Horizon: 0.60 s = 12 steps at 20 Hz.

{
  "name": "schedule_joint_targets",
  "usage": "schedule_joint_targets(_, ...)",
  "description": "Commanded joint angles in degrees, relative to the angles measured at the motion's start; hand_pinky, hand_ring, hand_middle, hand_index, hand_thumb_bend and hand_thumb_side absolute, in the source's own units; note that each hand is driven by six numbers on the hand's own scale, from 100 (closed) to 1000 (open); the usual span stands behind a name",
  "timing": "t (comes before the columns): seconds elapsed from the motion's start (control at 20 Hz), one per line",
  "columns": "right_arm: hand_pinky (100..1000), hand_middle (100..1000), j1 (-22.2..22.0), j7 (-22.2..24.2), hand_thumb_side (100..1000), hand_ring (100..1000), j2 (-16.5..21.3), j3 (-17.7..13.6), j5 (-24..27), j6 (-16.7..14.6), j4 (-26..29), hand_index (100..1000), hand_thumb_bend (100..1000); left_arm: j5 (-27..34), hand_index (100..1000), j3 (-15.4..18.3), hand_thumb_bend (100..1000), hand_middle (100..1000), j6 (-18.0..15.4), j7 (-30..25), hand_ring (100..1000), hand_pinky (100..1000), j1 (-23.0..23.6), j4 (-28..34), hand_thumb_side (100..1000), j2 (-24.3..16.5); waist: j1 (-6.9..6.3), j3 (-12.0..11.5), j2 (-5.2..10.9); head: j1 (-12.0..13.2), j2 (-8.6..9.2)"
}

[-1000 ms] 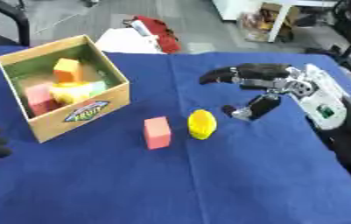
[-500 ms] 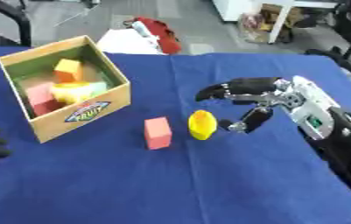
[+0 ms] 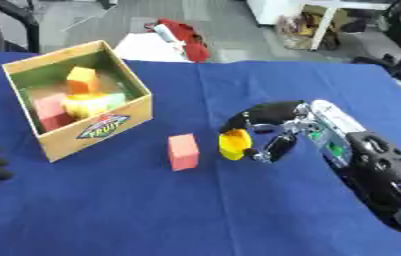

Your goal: Pick up objects on the table and place them in the box.

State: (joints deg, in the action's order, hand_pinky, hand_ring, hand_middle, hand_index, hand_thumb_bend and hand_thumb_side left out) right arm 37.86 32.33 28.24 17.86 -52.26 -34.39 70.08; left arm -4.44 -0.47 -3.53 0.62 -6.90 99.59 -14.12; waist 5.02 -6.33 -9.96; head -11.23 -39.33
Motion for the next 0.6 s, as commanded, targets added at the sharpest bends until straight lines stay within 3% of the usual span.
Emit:
schedule_joint_targets(0.05,755,540,0.82,-0.73,156,750,0.81,-1.53,-2.62,-4.74,-0.40,669,100,-0.04,767,0.23,100,587,-0.15,0.10,571,690,-0.60,0.67,748,-0.81,-0.72,0.01,1.32,0.09,0.08)
schedule_joint_targets(0.15,733,480,0.91,-5.85,138,699,0.83,-2.32,-2.76,-4.29,-0.07,528,100,-0.03,767,0.27,100,587,-0.15,0.16,571,690,-0.63,0.70,747,-0.81,-0.75,-0.01,1.31,0.06,0.06)
schedule_joint_targets(0.25,724,452,1.17,-9.99,118,659,0.77,-3.05,-1.82,-3.71,0.03,455,100,-0.01,767,0.28,100,587,-0.14,0.18,571,690,-0.65,0.71,747,-0.78,-0.78,-0.01,1.31,0.07,0.03)
schedule_joint_targets(0.4,722,432,2.56,-12.39,100,642,0.78,-4.48,2.08,-2.69,0.01,413,100,0.00,767,0.24,100,587,-0.15,0.14,571,690,-0.64,0.70,747,-0.76,-0.81,0.03,1.37,0.09,-0.10)
schedule_joint_targets(0.6,719,418,6.28,-11.97,100,621,0.56,-6.07,7.11,-1.10,0.81,416,100,0.03,767,0.24,100,587,-0.16,0.15,571,689,-0.64,0.73,746,-0.74,-0.84,-0.11,1.47,-0.03,-0.15)
